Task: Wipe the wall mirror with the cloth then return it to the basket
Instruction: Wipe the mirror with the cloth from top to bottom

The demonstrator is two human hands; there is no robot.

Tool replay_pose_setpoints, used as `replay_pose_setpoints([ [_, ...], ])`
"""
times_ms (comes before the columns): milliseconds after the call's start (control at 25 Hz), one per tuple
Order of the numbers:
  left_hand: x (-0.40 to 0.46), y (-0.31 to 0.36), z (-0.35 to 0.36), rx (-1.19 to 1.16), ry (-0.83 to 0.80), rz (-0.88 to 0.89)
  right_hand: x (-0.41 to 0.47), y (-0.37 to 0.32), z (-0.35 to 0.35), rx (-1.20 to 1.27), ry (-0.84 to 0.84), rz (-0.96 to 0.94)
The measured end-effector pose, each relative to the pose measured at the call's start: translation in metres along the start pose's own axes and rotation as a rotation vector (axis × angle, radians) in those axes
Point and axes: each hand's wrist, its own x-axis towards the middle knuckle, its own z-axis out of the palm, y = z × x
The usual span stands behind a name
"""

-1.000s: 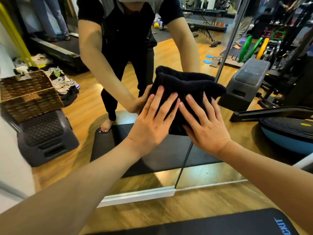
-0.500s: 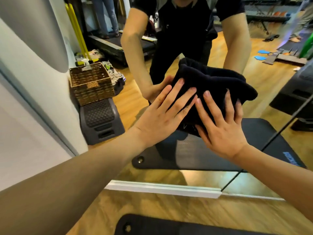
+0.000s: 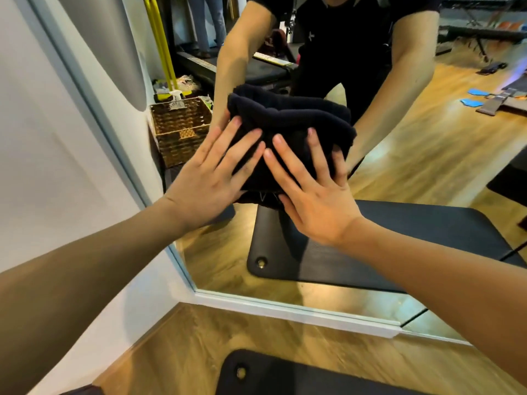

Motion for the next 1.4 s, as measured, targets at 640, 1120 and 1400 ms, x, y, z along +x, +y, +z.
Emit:
replay_pose_setpoints([
  [640,-0.14,-0.138,0.015,0.129,-0.067,0.013,0.097,-0.16,0.06,0.006,0.043,-0.126],
  [1120,-0.19,-0.097,0.044,-0.042,-0.108,-0.13,0.071,-0.18,0.095,-0.116,0.034,-0.267],
  [1400,-0.199,-0.069,0.049,-0.1,-0.198,-0.134,0.042,-0.178,0.104,-0.076,-0.085,-0.265],
])
